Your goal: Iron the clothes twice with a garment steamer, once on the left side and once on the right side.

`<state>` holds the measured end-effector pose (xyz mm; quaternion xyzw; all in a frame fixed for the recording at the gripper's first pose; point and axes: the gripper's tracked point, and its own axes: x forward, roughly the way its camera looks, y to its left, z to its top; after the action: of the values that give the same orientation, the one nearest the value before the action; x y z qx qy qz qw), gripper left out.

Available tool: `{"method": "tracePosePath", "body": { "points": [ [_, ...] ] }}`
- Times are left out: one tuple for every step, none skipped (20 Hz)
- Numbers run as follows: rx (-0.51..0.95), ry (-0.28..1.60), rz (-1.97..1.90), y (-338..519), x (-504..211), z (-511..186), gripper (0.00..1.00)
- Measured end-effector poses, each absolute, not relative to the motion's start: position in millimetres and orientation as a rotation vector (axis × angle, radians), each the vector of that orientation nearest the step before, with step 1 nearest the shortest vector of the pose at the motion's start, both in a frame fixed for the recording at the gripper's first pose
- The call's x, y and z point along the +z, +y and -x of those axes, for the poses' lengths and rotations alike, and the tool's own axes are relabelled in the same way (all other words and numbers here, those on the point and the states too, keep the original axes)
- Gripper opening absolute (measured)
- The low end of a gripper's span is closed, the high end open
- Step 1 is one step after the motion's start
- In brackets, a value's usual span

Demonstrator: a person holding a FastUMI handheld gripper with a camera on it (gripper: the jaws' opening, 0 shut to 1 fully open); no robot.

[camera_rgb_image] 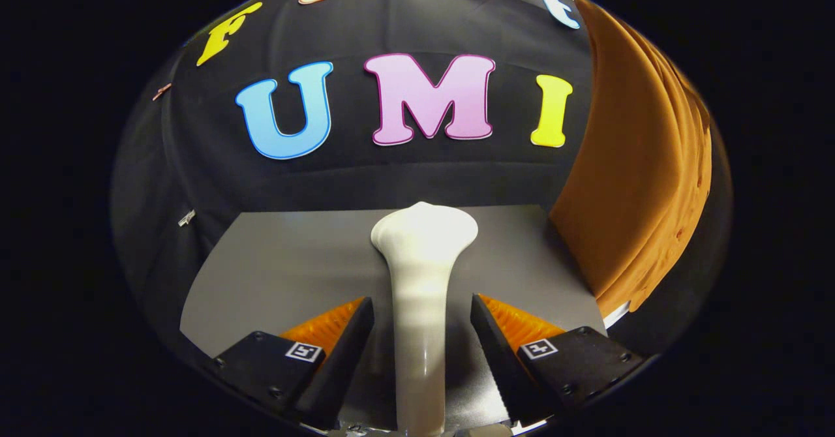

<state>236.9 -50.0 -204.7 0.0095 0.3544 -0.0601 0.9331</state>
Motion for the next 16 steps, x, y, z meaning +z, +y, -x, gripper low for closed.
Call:
{"method": "tracePosePath", "body": {
  "points": [
    [-0.129, 0.75, -0.024, -50.7, -210.7, -237.4, 0.91],
    [-0.134, 0.777, -0.018, -53.3, -215.0, -239.1, 0.88],
    [-0.134, 0.807, -0.011, -53.3, -224.2, -241.1, 0.87],
    [-0.128, 0.821, -0.009, -51.3, -222.9, -240.2, 0.77],
    [-0.12, 0.821, 0.0, -50.5, -223.5, -241.4, 0.68],
    [-0.108, 0.825, 0.017, -49.1, -223.4, -239.8, 0.59],
    [-0.104, 0.826, 0.029, -49.0, -226.2, -243.2, 0.49],
    [-0.094, 0.825, 0.038, -48.3, -223.1, -239.5, 0.46],
    [-0.076, 0.821, 0.024, -45.5, -223.0, -240.8, 0.44],
    [-0.061, 0.817, 0.007, -41.2, -221.8, -241.5, 0.44],
    [-0.057, 0.813, -0.001, -39.8, -221.4, -242.3, 0.44],
    [-0.056, 0.806, -0.002, -40.7, -220.3, -240.8, 0.44],
    [-0.048, 0.793, -0.009, -39.3, -216.8, -240.6, 0.44],
    [-0.035, 0.775, -0.019, -36.1, -212.9, -241.7, 0.44],
    [-0.025, 0.753, -0.028, -33.1, -206.7, -242.1, 0.44],
    [-0.02, 0.732, -0.032, -31.7, -200.6, -241.2, 0.44]
  ]
}}
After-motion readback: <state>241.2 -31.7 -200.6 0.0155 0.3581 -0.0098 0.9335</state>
